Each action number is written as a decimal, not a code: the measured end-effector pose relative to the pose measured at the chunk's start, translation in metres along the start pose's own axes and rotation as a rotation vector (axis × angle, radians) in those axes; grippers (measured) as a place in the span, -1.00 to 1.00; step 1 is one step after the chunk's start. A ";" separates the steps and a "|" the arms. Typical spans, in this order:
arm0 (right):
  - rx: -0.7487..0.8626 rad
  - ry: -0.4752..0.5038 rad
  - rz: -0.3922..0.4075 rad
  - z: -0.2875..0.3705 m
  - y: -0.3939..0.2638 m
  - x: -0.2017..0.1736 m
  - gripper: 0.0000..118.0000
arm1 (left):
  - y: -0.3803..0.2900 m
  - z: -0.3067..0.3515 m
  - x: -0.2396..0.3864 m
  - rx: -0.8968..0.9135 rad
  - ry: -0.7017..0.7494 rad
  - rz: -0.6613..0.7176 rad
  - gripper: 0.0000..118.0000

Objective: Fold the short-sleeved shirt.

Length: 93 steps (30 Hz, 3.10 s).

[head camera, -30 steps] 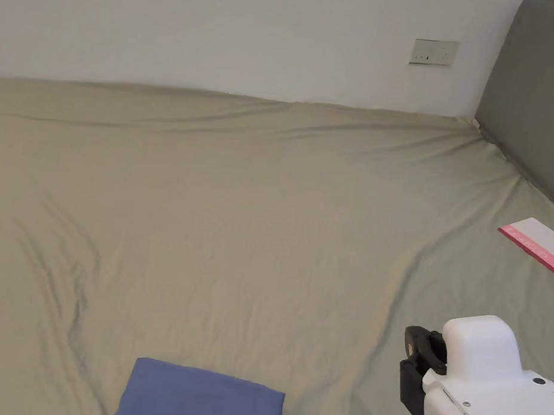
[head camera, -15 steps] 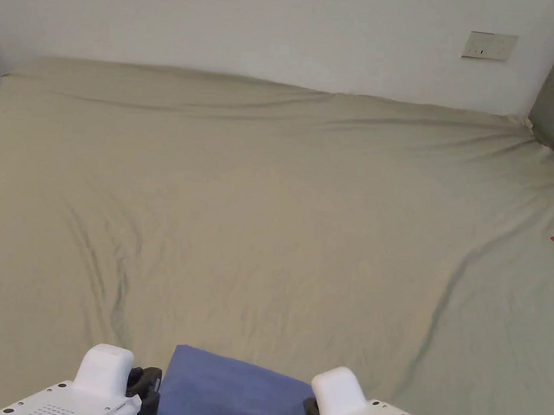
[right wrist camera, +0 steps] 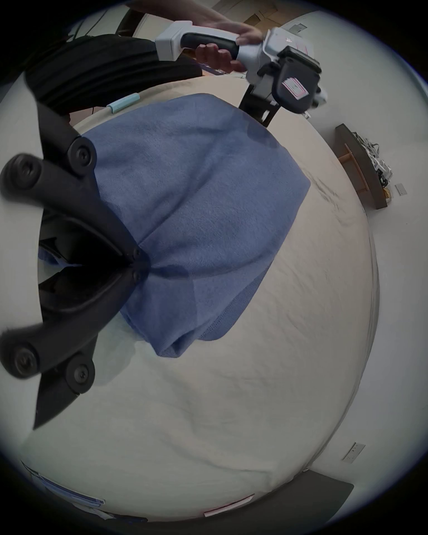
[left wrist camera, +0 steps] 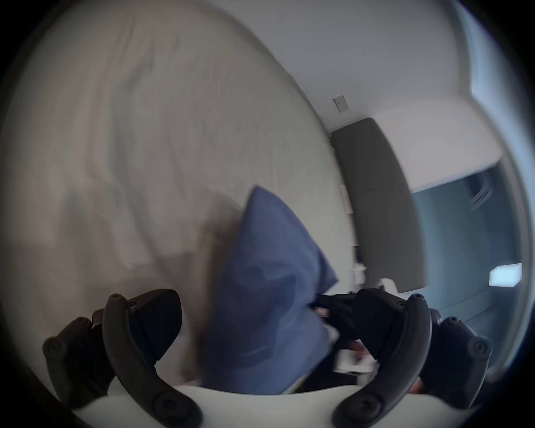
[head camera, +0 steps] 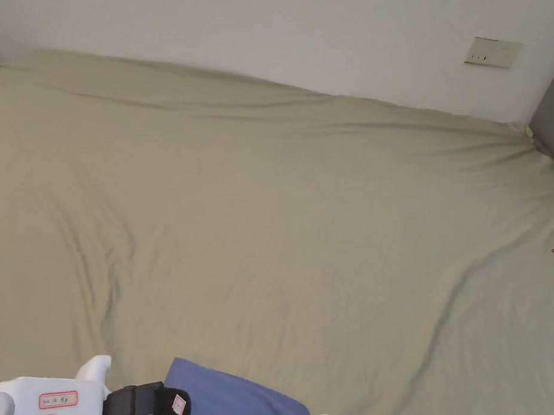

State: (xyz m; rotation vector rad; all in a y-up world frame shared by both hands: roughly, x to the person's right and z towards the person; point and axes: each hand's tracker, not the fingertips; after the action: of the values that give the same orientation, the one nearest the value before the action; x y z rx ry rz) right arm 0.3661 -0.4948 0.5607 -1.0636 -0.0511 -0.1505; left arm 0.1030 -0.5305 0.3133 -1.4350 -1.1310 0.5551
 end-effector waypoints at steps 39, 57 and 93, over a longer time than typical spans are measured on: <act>0.651 -0.462 0.018 0.193 0.105 -0.082 -0.96 | -0.027 0.137 0.007 0.277 0.889 -0.448 -0.62; 0.592 -0.464 0.084 0.137 0.143 -0.127 -0.96 | 0.056 0.311 -0.105 0.376 1.317 -0.400 -0.62; 0.930 -0.594 0.077 0.309 0.089 -0.061 -0.96 | -0.088 0.171 0.320 1.257 0.668 -0.864 -0.22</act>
State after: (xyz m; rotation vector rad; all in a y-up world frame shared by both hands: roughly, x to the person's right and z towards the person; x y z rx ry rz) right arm 0.3281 -0.1766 0.6267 -0.1480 -0.5615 0.2523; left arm 0.0644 -0.1829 0.4435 0.0503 -0.5195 0.0519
